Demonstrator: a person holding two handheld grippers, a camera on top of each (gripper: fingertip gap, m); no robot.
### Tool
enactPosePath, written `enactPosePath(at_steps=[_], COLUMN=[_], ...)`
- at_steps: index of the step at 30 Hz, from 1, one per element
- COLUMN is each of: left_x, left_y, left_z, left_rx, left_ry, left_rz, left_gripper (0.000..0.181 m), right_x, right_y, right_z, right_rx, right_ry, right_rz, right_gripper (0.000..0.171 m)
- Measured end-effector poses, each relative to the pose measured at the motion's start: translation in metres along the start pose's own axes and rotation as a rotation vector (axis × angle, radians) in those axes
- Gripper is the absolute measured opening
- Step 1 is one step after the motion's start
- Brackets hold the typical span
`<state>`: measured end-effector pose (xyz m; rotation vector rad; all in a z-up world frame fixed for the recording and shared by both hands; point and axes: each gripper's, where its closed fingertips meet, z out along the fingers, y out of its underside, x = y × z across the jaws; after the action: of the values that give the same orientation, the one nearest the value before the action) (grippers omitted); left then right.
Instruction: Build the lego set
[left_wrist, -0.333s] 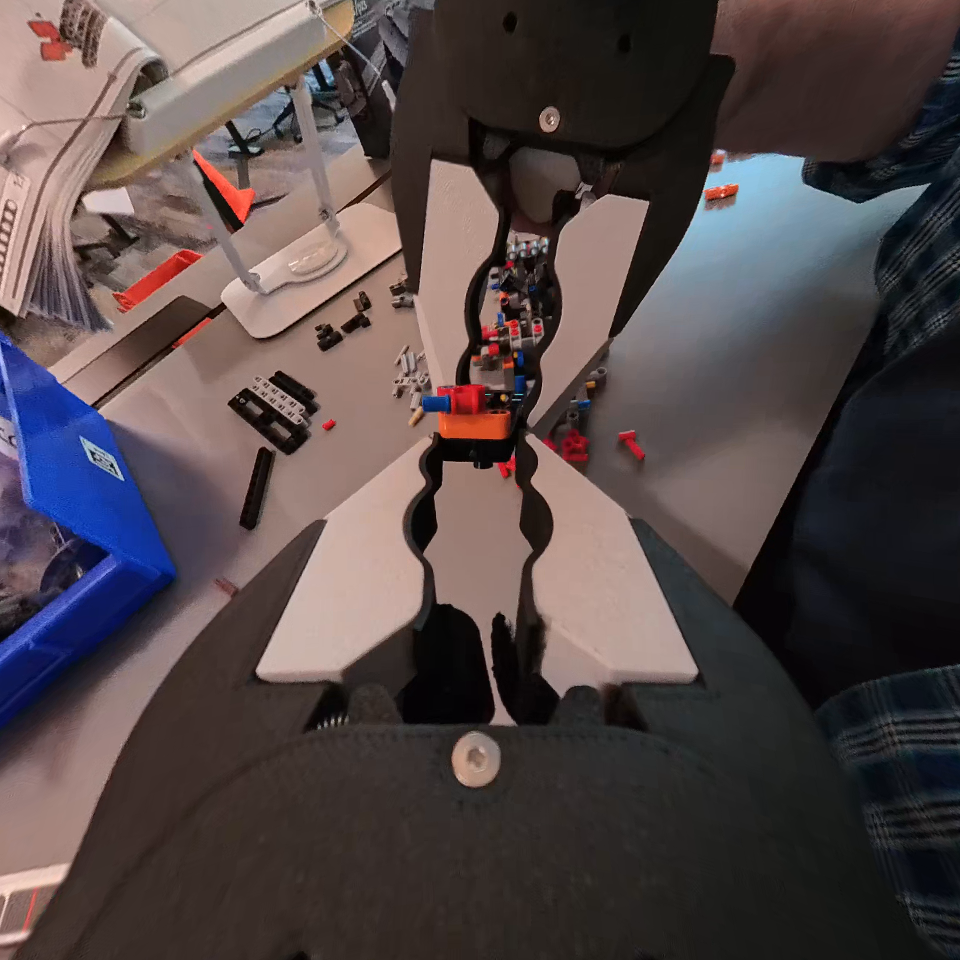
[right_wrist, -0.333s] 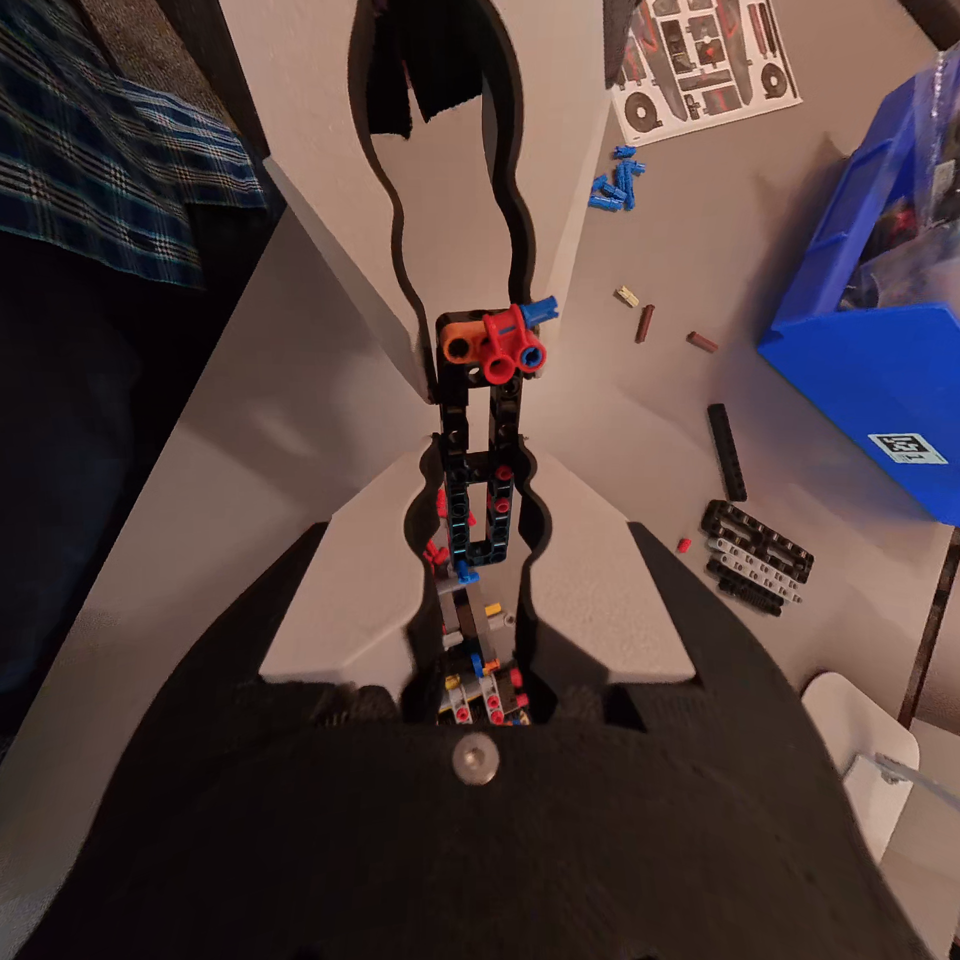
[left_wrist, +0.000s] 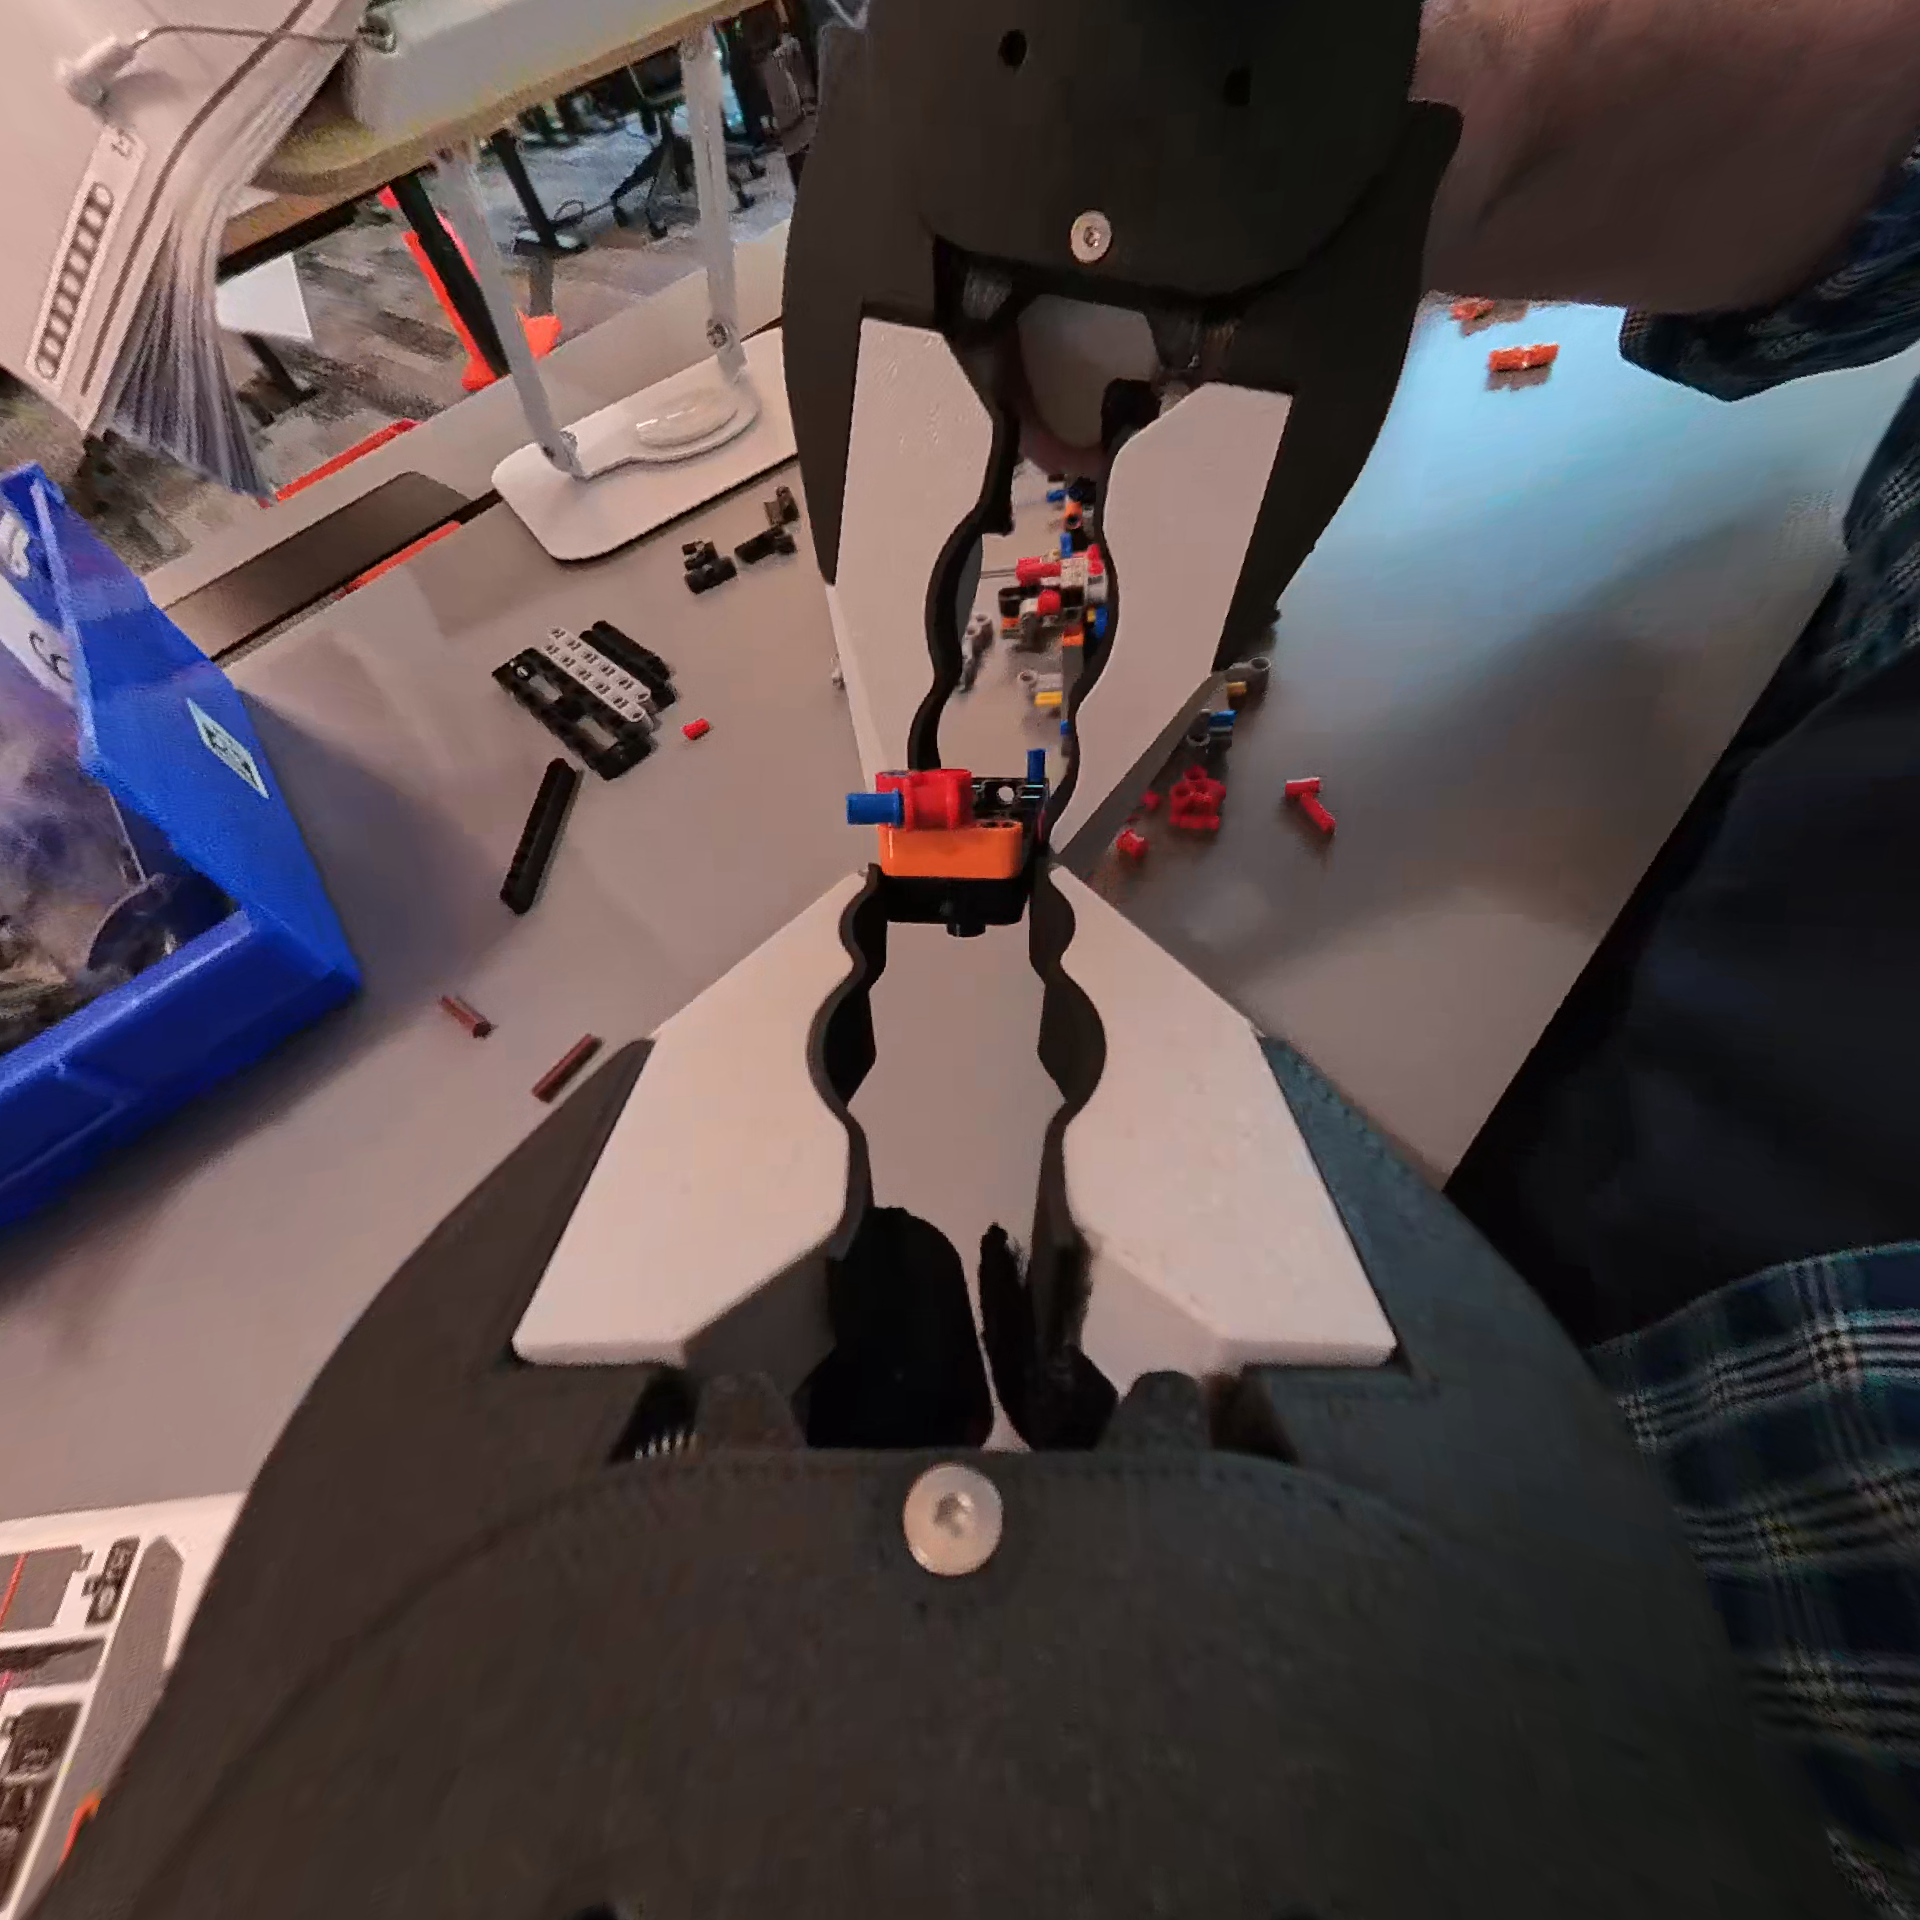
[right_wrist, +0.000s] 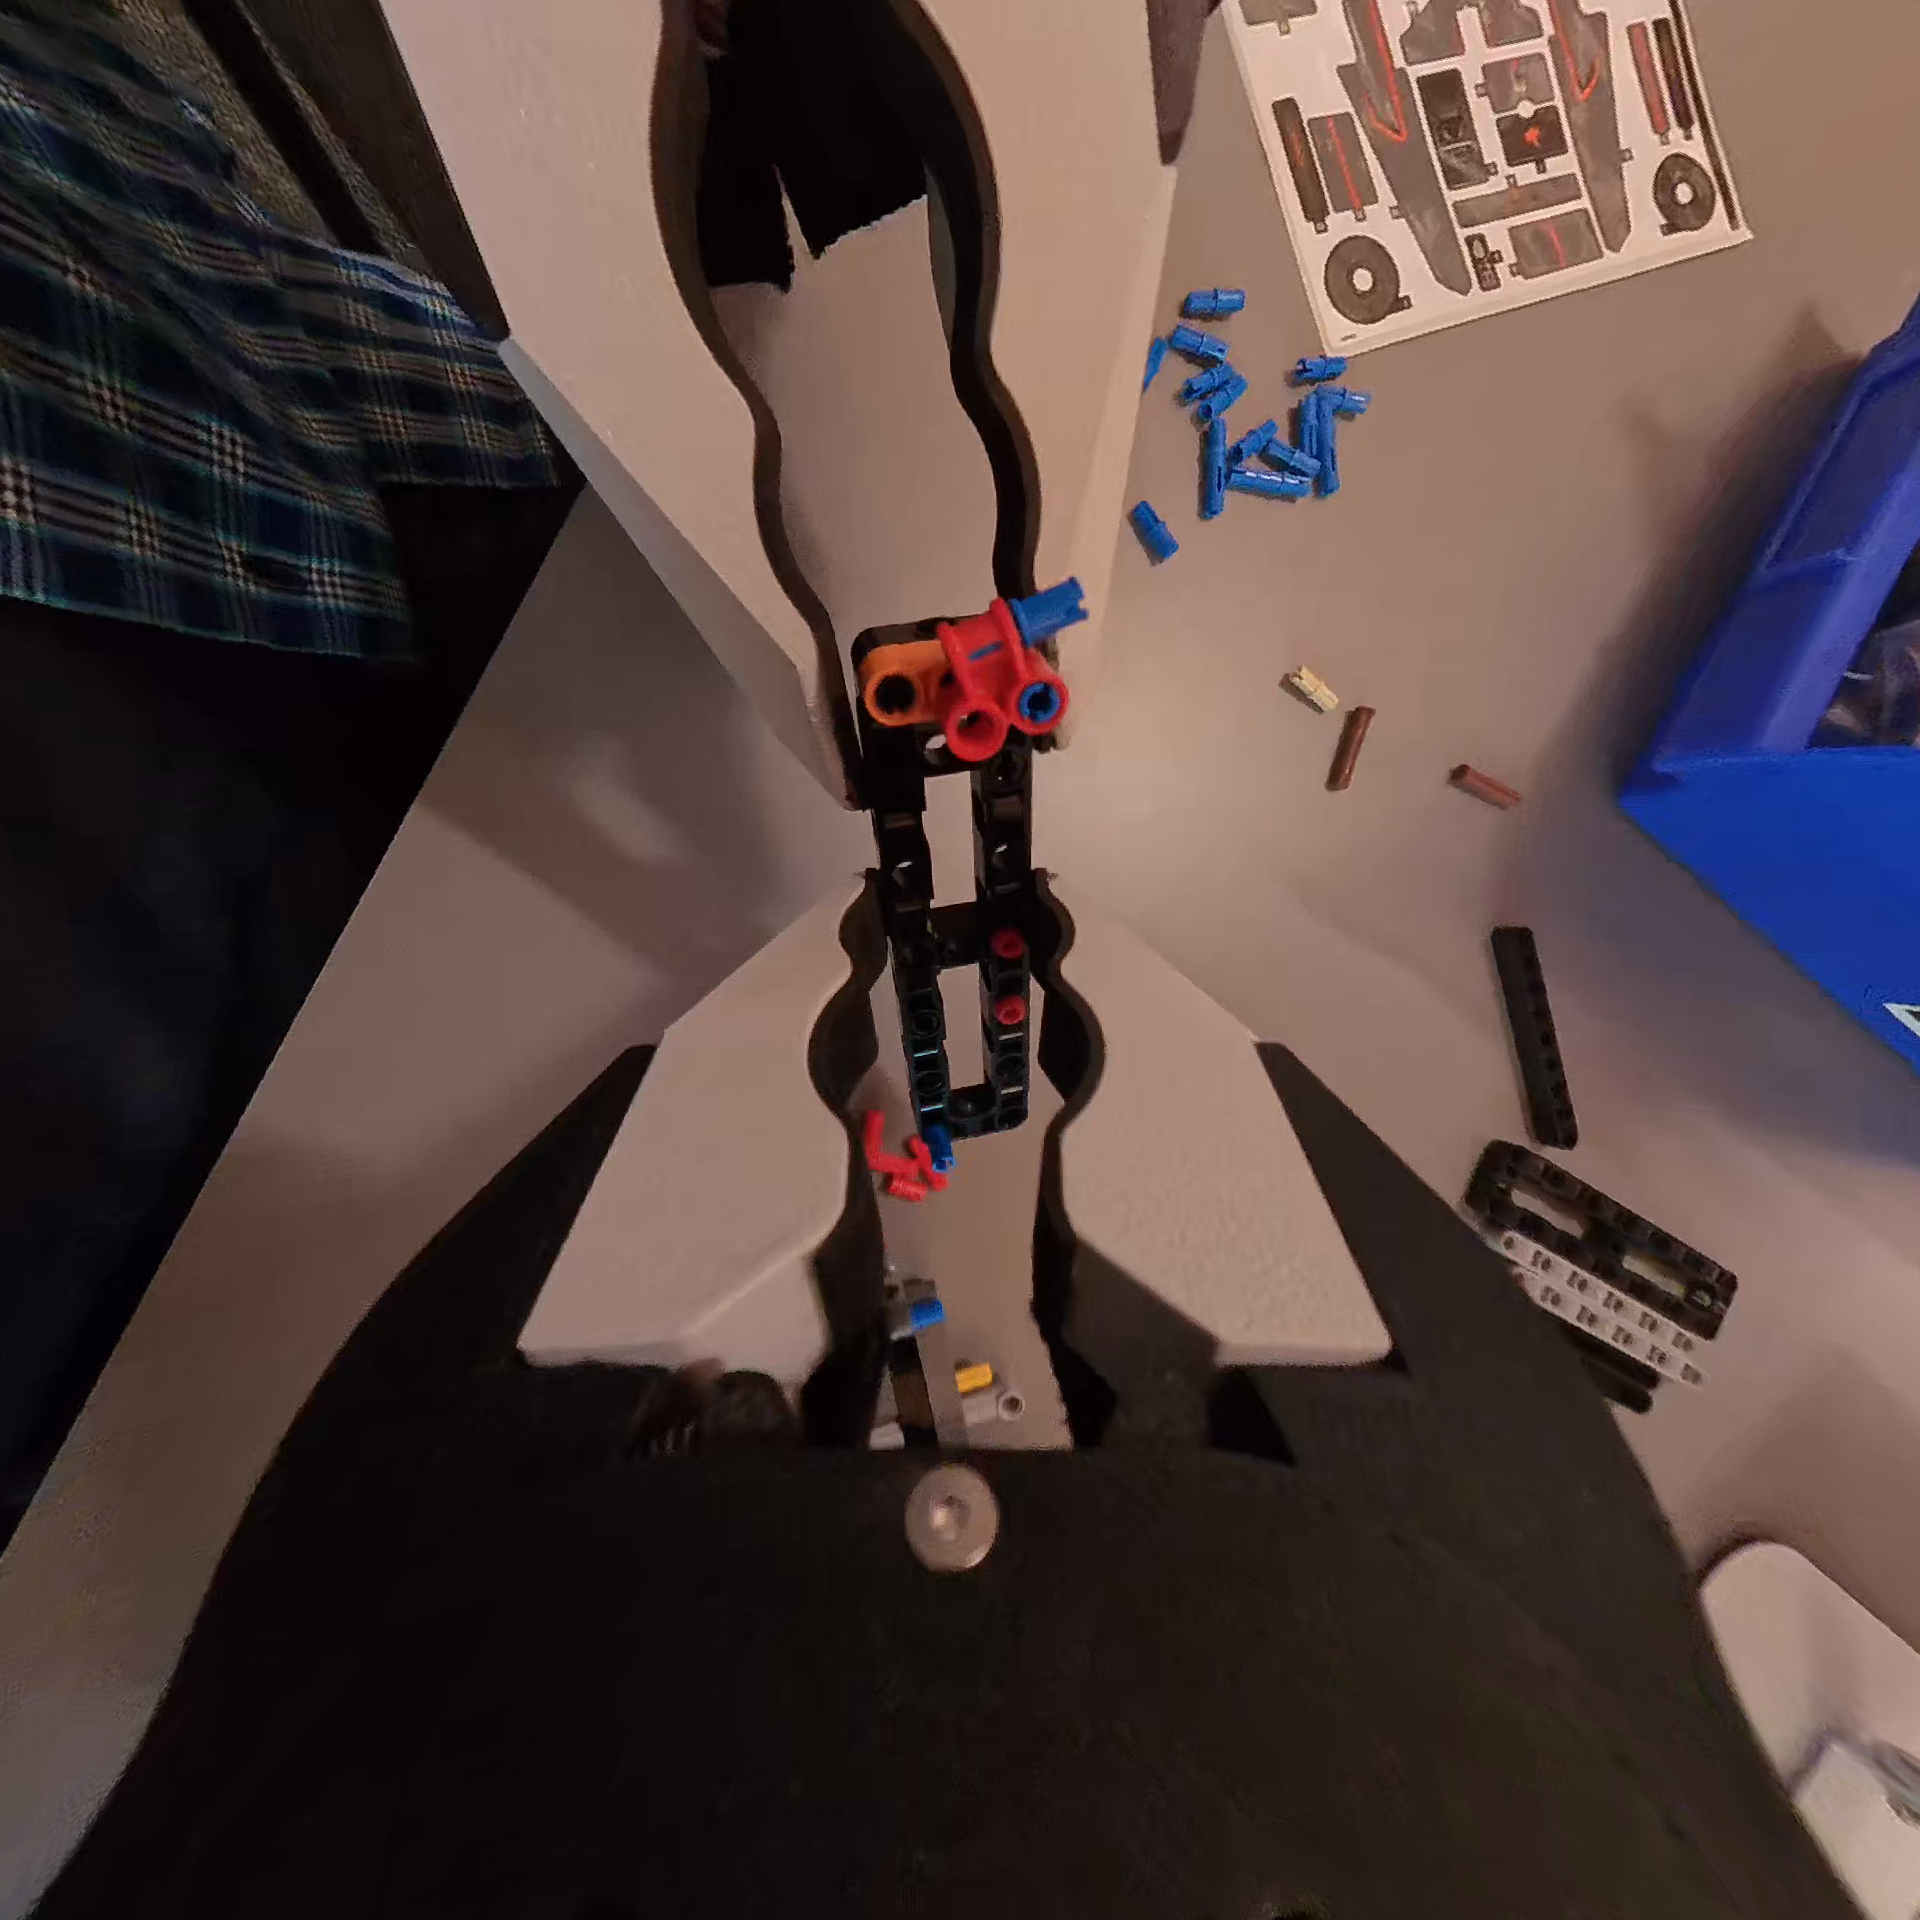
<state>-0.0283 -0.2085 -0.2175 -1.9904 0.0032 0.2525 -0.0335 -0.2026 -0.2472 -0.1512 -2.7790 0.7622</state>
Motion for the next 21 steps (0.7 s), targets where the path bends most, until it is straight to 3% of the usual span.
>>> enactPosePath(at_steps=[1,21], left_x=[-0.002,-0.015], left_y=[0.002,0.043], left_z=[-0.001,0.007], left_rx=[0.003,-0.103], left_ry=[-0.006,0.005], left_rz=[-0.007,-0.066], left_gripper=[0.025,0.024], right_x=[0.001,0.016], right_y=[-0.001,0.021], right_z=[0.002,0.022], right_rx=[0.005,-0.054], right_ry=[-0.007,-0.064], right_rz=[0.009,0.064], right_gripper=[0.024,0.025])
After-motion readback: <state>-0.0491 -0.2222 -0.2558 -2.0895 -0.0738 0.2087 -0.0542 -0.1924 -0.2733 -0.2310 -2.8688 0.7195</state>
